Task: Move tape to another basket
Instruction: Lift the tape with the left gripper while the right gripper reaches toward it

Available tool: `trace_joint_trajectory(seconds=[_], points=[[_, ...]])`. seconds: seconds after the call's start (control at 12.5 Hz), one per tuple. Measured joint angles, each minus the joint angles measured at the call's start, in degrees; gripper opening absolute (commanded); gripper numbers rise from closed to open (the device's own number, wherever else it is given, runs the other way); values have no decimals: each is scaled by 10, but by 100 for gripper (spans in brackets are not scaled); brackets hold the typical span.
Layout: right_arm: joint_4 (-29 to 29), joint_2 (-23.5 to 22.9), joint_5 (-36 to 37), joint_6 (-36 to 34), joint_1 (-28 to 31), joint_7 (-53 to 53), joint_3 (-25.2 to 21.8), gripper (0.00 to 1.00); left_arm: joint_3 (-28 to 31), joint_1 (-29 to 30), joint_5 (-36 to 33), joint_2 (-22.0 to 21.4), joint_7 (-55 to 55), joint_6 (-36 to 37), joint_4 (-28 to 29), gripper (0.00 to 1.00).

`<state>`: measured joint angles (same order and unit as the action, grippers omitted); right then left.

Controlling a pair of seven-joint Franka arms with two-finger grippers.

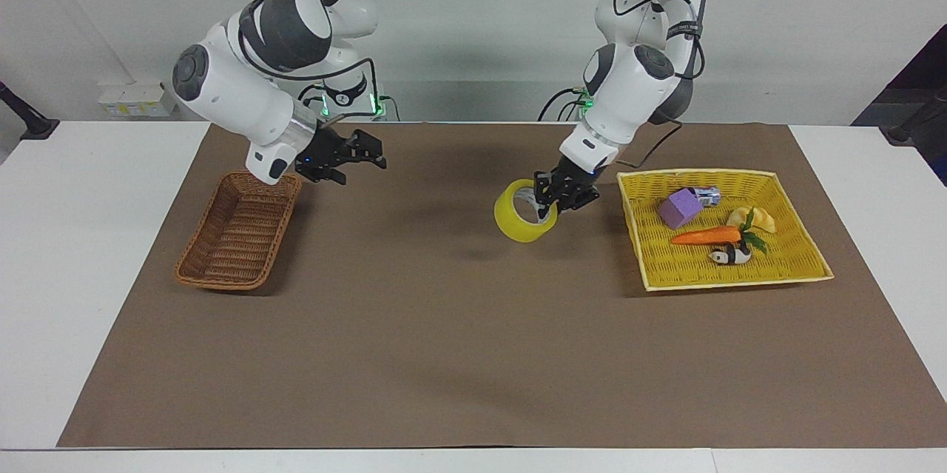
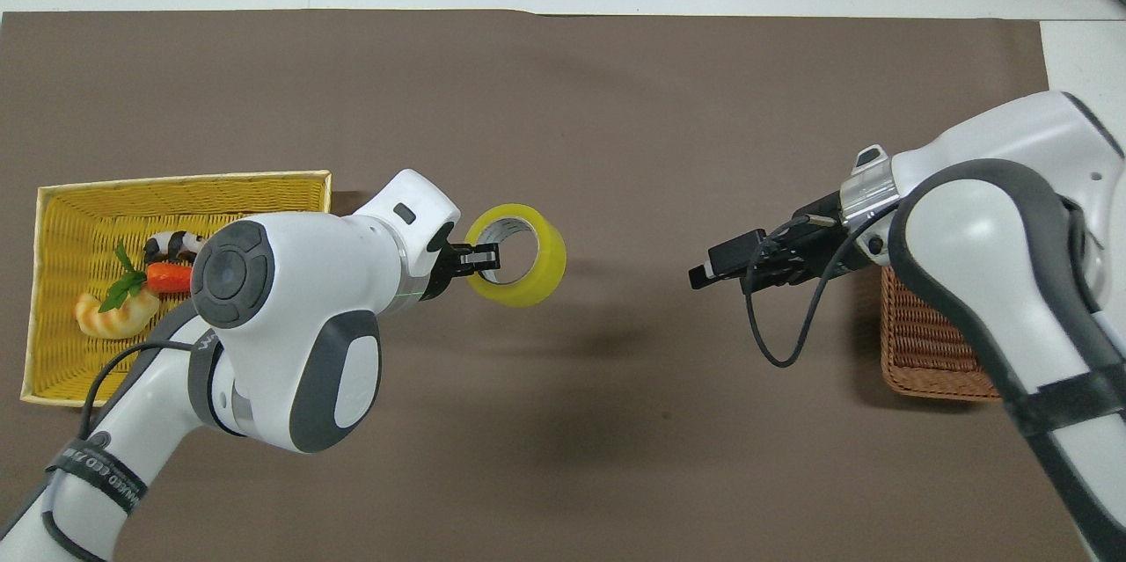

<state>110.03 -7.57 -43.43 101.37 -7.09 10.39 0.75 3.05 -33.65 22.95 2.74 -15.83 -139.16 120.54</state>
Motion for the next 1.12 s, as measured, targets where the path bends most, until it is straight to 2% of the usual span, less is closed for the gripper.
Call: trace_joint_trajectory(seconds=[0.16,0.48,0.8,1.12], points=[[22,-5,-53,40,-30,-5,0,100,0,-10,0,0,-9,0,3,0],[35,-21,-103,109,-73,-54,1,100,0,-22,0,-1,-21,0,5,0],[37,-48,-163,155,-89,-65,1,100,0,-22,0,-1,-23,0,11,0],[37,-54,-198,194,-110,-70,0,100,5,-22,0,-2,-23,0,13,0]])
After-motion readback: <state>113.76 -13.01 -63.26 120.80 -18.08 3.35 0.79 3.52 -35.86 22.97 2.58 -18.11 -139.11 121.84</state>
